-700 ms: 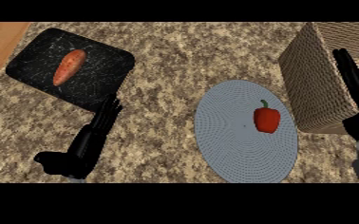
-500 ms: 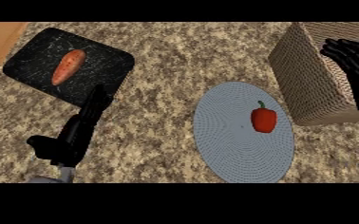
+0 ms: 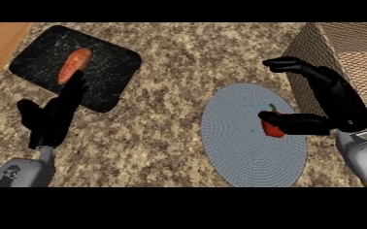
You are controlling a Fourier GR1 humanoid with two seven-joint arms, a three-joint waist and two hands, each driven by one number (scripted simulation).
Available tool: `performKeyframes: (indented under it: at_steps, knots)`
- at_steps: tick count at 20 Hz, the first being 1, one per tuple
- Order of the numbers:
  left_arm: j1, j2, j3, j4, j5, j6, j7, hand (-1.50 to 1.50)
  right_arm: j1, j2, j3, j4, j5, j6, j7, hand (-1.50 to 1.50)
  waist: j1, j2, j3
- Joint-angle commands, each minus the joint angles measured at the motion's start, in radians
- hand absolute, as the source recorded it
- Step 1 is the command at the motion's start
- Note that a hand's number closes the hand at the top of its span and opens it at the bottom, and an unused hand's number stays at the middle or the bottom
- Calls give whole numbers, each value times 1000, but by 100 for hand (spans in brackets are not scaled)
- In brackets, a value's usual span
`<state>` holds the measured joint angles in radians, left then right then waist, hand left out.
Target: Pick the bell pepper from the placemat and place it in the basket
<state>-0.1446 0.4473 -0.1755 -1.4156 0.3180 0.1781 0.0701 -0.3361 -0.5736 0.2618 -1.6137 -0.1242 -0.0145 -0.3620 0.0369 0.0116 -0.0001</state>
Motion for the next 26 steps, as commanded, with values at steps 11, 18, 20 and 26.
performKeyframes:
  at_steps: [11, 18, 20, 26]
  knots:
    - [-43, 59, 75, 48, 19, -36, 100, 0, -287, -61, 162, -138, 337, 38, 807, -150, -46, -27, -7]
    - [-33, 29, 56, 45, -21, -9, 73, 0, -509, -226, 81, -152, 311, 308, 1183, -150, -44, -23, -4]
    - [-87, 28, 73, 56, -8, -12, 108, 0, -576, -223, 62, -81, 217, 427, 1195, -150, -34, -15, -3]
    - [-11, 2, 72, 28, -8, -33, 66, 0, -545, -292, -40, -100, -76, 660, 1286, -150, -39, -18, -1]
